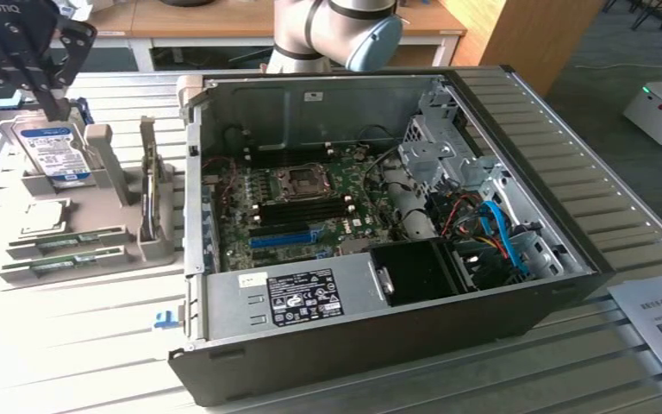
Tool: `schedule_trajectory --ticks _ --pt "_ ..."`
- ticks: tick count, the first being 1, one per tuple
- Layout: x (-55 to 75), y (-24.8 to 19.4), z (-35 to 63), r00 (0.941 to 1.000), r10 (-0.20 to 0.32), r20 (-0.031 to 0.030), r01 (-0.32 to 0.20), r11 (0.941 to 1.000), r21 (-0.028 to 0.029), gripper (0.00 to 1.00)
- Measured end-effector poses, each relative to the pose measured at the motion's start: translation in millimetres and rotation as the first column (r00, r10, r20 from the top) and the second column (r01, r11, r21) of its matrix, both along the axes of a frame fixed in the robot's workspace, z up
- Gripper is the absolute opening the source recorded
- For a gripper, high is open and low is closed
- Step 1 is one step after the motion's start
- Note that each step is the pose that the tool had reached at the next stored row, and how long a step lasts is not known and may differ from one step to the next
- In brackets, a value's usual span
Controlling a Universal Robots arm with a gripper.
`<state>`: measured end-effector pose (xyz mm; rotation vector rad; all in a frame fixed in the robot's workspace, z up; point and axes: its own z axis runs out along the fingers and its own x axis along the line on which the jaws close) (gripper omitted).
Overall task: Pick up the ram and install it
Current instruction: 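Reach for the ram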
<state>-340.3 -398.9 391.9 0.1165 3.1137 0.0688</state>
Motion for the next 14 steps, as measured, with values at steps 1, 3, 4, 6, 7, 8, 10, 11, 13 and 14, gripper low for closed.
schedule_trajectory --ticks 1,3,4,6,7,8,10,11,13,14 --pt "-2.0 0.0 0.0 1.0000 0.000 0.0000 0.000 1.0000 0.0000 0.10" --pt "-5.9 0.0 0.0 1.0000 0.000 -0.0001 0.000 1.0000 0.0000 0.10" --pt "-7.8 0.0 -0.1 1.0000 0.000 0.0001 0.000 1.0000 0.0001 0.10" --pt "-11.5 0.0 -0.2 1.0000 0.000 0.0000 0.000 1.0000 0.0001 0.10" --pt "-13.4 0.0 -0.2 1.0000 0.000 0.0000 0.000 1.0000 0.0000 0.10" --pt "-15.3 0.0 -0.2 1.0000 0.000 0.0000 0.000 1.0000 0.0000 0.10" --pt "-18.9 0.0 -0.3 1.0000 0.000 0.0000 0.000 1.0000 0.0000 0.10" --pt "-20.6 0.0 -0.3 1.0000 0.000 0.0000 0.000 1.0000 0.0000 0.10" --pt "-24.1 0.0 -0.4 1.0000 0.000 0.0000 0.000 1.0000 0.0000 0.10" --pt "-25.9 0.0 -0.5 1.0000 0.000 0.0001 0.000 1.0000 0.0001 0.10"
